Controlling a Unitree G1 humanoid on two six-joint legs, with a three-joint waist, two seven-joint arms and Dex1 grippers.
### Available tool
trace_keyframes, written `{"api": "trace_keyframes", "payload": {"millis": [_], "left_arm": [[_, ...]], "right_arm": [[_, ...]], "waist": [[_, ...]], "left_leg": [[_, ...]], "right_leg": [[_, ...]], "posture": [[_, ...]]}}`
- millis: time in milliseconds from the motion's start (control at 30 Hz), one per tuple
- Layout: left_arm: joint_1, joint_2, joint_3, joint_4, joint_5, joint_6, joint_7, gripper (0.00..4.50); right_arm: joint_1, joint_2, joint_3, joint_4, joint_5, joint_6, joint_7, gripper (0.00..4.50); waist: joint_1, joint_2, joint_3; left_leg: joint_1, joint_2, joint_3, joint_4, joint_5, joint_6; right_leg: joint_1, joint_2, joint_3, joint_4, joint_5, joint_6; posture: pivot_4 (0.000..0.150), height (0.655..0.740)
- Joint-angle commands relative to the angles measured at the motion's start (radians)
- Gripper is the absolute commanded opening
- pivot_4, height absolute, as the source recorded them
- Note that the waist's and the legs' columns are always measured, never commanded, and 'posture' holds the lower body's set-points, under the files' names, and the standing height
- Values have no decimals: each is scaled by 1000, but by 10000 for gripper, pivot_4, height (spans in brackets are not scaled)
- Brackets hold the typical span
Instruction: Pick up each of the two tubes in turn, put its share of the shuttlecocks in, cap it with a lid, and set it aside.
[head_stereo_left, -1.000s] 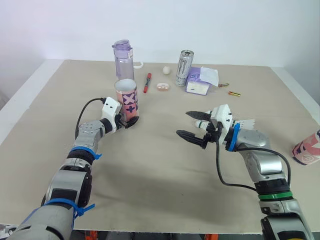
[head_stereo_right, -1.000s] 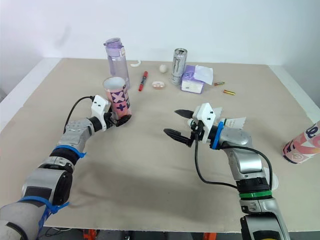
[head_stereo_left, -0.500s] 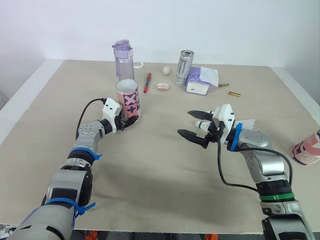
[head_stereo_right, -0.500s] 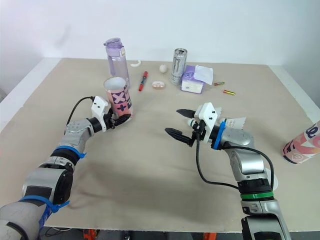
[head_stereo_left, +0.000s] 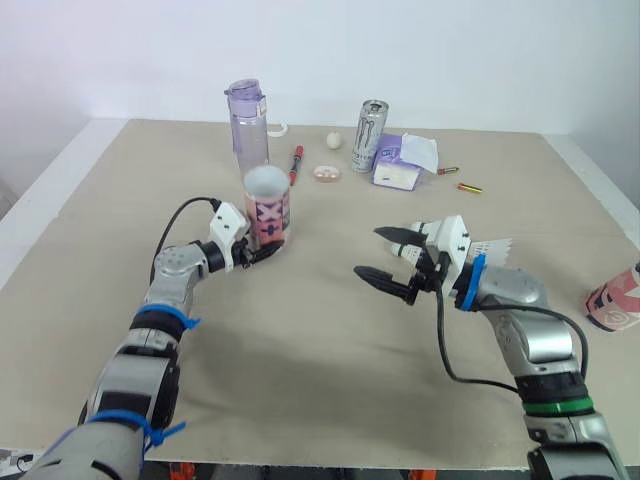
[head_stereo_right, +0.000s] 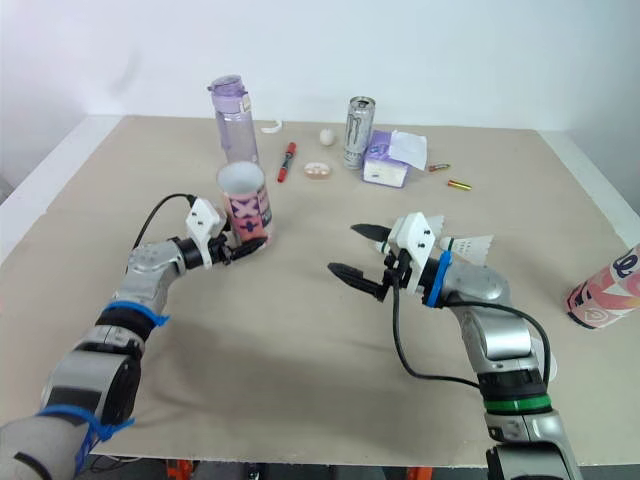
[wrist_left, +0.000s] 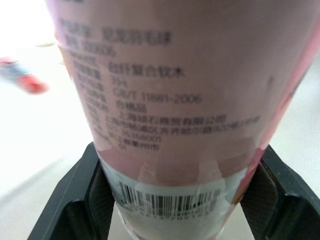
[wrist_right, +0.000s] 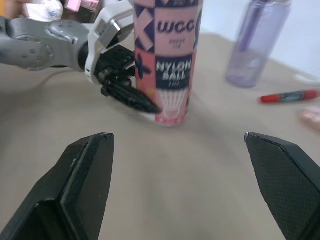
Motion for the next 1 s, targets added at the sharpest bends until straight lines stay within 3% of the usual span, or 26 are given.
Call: {"api": "trace_keyframes", "payload": {"millis": [33,133,300,1000], "left_arm": [[83,47,-48,-278,-18,117,-52,29746],[162,94,-86,-467,-28,220,-89,29746],[191,174,-153,-621,-22,323,-159,29746],[22,242,-339,-666,34,440,-344,29746]], "right_arm": [[41,-25,-21,-126,41,24,0,45000],[91,-47,-11,-187,44,28,17,45000],[126,-86,-8,-228,49,16,49,45000],[213,-101,-29,-251,79,-3,85,45000]], "waist": [[1,0,0],[0,0,0],[0,0,0],[1,0,0]], "left_leg": [[0,0,0,1,0,0],[1,0,0,2,0,0],[2,0,0,3,2,1],[6,0,2,2,3,2]], "right_leg": [[0,0,0,0,0,0],[1,0,0,0,0,0],[2,0,0,0,-2,0],[5,0,1,1,-5,2]], "posture": [[1500,7400],[1500,7400],[1500,7400],[1500,7400]]}}
